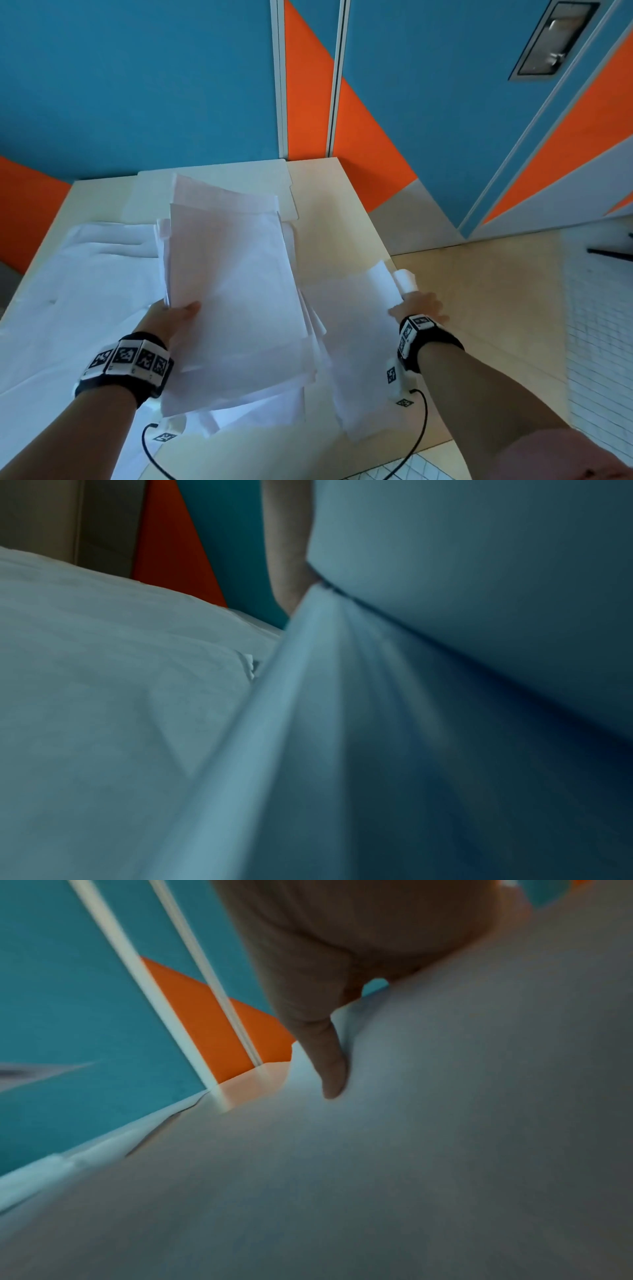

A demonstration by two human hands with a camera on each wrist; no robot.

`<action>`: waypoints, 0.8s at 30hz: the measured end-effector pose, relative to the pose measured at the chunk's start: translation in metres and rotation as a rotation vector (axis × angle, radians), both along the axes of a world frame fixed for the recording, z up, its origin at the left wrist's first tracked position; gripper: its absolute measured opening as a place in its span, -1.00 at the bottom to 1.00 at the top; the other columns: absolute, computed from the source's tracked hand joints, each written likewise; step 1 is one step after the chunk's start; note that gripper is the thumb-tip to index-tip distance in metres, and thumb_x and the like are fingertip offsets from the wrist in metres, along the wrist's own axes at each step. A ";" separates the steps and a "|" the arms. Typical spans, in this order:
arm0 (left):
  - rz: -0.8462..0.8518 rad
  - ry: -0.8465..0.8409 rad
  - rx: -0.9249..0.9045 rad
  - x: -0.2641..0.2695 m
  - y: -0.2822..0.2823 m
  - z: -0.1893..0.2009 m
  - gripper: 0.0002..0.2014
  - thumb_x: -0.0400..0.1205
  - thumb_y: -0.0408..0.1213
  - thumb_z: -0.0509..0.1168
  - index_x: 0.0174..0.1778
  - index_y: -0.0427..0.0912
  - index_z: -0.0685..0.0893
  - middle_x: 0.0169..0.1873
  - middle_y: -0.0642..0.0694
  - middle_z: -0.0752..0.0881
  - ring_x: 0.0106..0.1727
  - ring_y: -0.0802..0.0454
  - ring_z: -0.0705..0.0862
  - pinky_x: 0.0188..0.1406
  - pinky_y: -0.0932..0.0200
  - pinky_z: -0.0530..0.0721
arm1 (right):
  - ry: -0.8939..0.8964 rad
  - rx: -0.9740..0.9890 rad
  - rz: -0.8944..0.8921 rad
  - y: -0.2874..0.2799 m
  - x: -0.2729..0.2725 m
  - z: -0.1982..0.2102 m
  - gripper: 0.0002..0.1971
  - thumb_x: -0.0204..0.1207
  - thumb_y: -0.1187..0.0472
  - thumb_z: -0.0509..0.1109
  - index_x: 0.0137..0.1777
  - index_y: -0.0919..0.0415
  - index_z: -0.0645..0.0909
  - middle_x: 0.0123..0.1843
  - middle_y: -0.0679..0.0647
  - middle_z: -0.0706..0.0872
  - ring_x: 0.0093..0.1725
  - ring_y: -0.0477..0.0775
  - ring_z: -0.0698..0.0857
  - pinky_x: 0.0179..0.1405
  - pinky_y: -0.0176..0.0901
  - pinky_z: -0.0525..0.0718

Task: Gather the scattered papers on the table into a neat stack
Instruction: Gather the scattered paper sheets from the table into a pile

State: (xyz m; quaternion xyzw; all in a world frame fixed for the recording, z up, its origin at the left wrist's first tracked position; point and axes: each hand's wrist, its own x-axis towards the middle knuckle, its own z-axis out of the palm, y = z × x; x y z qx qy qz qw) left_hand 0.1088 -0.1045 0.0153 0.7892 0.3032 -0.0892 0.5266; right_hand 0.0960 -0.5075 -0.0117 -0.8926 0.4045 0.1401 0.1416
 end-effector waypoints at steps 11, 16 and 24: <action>0.041 -0.064 0.130 -0.008 0.000 0.015 -0.65 0.57 -0.42 0.32 0.24 -0.55 0.57 0.17 -0.47 0.67 0.05 -0.28 0.64 0.11 -0.02 0.53 | -0.643 0.537 0.541 0.031 0.030 0.062 -0.85 0.34 0.51 0.42 -0.12 0.33 0.68 -0.11 0.27 0.73 -0.11 0.14 0.62 -0.14 -0.26 0.46; 0.112 -0.067 0.244 -0.008 0.004 0.019 -0.69 0.57 -0.43 0.30 0.13 -0.59 0.61 0.11 -0.53 0.68 0.16 -0.41 0.65 0.12 -0.11 0.57 | -0.819 0.825 0.571 0.032 0.040 0.132 -0.65 0.39 0.54 0.41 0.04 0.11 0.61 -0.05 -0.03 0.73 -0.14 -0.23 0.72 -0.11 -0.37 0.67; 0.020 -0.100 -0.003 -0.010 -0.028 0.033 -0.61 0.59 -0.37 0.32 0.28 -0.51 0.55 0.06 -0.37 0.68 0.03 -0.23 0.63 -0.04 0.08 0.49 | -0.744 1.149 0.433 0.061 0.055 0.139 -0.48 0.35 0.48 0.49 0.32 0.24 0.54 0.25 0.21 0.72 0.22 0.24 0.72 0.27 0.25 0.64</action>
